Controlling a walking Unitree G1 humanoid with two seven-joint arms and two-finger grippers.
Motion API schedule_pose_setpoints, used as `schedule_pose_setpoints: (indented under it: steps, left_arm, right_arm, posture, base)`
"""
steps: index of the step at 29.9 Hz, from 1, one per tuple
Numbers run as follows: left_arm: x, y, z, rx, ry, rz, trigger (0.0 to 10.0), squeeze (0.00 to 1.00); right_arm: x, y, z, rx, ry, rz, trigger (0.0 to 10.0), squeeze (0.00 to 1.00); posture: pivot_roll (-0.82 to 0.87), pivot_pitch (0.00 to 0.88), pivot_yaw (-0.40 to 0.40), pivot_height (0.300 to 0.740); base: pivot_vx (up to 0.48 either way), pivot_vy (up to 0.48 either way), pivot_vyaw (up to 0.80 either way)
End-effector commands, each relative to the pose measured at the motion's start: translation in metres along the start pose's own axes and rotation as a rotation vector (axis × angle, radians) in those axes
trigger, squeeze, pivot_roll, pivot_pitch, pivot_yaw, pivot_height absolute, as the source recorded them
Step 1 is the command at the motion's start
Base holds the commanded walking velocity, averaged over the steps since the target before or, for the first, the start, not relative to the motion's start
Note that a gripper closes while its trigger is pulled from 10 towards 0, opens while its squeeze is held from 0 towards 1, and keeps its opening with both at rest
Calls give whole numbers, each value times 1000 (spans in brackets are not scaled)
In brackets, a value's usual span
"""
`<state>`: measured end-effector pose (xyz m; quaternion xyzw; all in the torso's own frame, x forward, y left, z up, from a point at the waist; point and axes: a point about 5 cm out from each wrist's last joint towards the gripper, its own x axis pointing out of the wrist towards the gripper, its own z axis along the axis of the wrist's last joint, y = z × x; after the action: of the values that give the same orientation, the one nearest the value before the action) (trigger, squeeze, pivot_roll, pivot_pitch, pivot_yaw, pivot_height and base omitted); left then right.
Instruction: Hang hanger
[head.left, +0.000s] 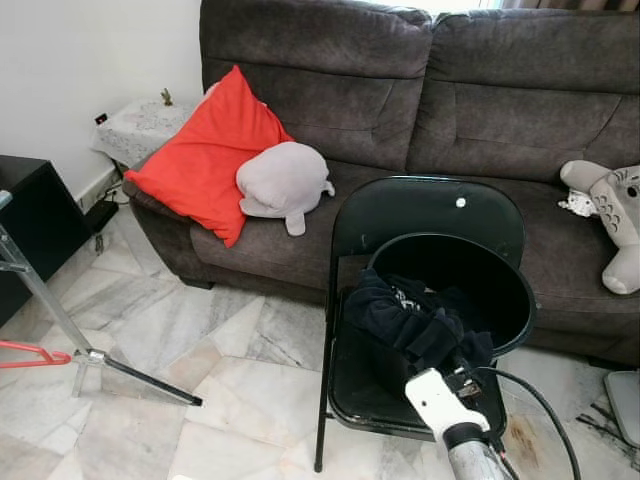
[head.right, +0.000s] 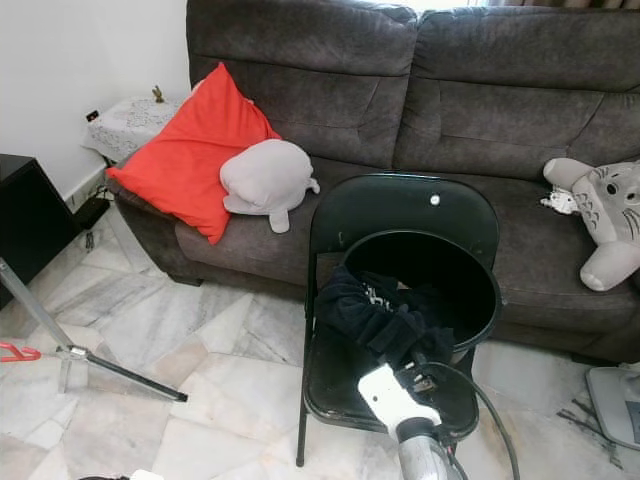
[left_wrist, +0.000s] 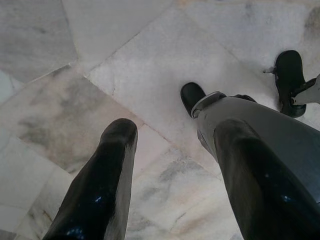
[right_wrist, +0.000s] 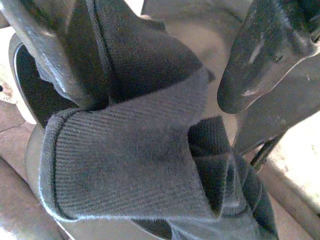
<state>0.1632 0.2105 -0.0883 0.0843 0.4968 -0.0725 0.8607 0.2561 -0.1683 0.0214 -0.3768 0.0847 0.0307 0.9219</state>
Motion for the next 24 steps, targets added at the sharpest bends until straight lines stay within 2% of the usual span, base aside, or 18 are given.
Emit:
schedule_pose_setpoints:
  steps: [1,4,11,24]
  left_arm:
    - [-2,3,-7,0,25,3,10000,0]
    - [-2,3,-7,0,25,3,10000,0]
    - [-2,3,-7,0,23,6,10000,0]
    - [-1,3,-5,5,22,3,10000,0]
  right_arm:
    - [-2,4,-1,-36,11,23,10000,0]
    - [-2,3,-2,-45,11,9,10000,0]
    - [-7,-12,-1,-61,7,-126,10000,0]
    - [-27,-25,1,-114,-19,-269,10000,0]
  posture:
    - [-124,69,48,740]
    - [-125,68,48,740]
    - [-126,65,45,740]
    - [-132,65,46,740]
  base:
    - [0,0,0]
    - [0,0,0]
    - [0,0,0]
    - [0,0,0]
